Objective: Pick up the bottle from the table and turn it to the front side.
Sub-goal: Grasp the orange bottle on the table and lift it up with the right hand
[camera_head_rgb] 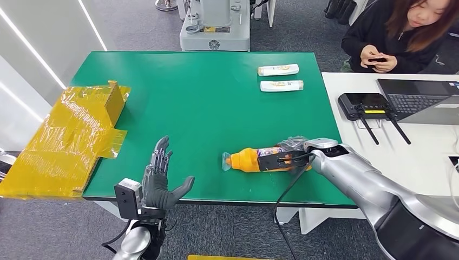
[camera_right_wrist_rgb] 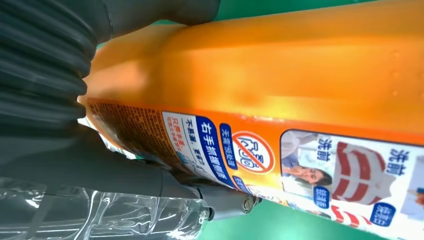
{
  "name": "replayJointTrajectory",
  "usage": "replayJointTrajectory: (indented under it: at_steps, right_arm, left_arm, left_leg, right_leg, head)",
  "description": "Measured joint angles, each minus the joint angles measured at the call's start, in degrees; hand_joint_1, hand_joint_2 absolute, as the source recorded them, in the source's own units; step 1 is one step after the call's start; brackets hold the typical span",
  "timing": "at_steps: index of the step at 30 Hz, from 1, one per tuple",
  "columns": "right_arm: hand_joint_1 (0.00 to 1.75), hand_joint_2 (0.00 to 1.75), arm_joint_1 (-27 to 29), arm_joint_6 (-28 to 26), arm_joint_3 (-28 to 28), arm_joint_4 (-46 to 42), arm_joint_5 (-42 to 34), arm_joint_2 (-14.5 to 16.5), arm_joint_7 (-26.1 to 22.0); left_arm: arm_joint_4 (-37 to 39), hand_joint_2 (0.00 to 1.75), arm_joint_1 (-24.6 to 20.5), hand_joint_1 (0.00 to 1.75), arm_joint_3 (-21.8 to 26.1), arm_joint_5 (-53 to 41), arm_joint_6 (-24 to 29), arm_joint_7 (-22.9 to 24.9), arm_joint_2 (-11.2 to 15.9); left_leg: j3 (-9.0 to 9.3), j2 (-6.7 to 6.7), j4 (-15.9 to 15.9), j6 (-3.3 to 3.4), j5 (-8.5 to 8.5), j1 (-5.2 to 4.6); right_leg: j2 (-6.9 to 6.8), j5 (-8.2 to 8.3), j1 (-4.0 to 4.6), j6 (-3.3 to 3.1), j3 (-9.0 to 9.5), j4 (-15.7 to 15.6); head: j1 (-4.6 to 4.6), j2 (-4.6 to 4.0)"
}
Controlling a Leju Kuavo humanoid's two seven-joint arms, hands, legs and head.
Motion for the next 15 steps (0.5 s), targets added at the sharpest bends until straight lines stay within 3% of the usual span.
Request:
replayJointTrajectory:
  at_steps: [9,15]
  right_arm:
    - [1.75,1.75,0.2,-2.8,0.2,1.0,-0.1,0.4,0.0]
    - [1.75,1.75,1.7,-7.8,-0.9,0.9,-2.4,0.4,-1.8]
  left_arm:
    - [0.0,1.75,0.1,0.0,0.1,-0.4,-0.3,0.0,-0.1]
    - [0.0,1.75,0.9,0.0,0.7,-1.0,-0.3,-0.2,-0.1]
  left_leg:
    - [0.0,0.0,0.0,0.02,0.02,0.0]
    - [0.05,0.07,0.0,0.01,0.01,0.01]
  right_leg:
    - [0.0,0.0,0.01,0.0,0.0,0.0]
    - [0.05,0.0,0.01,0.0,0.02,0.0]
  head:
    - [0.0,0.0]
    - [0.01,0.0]
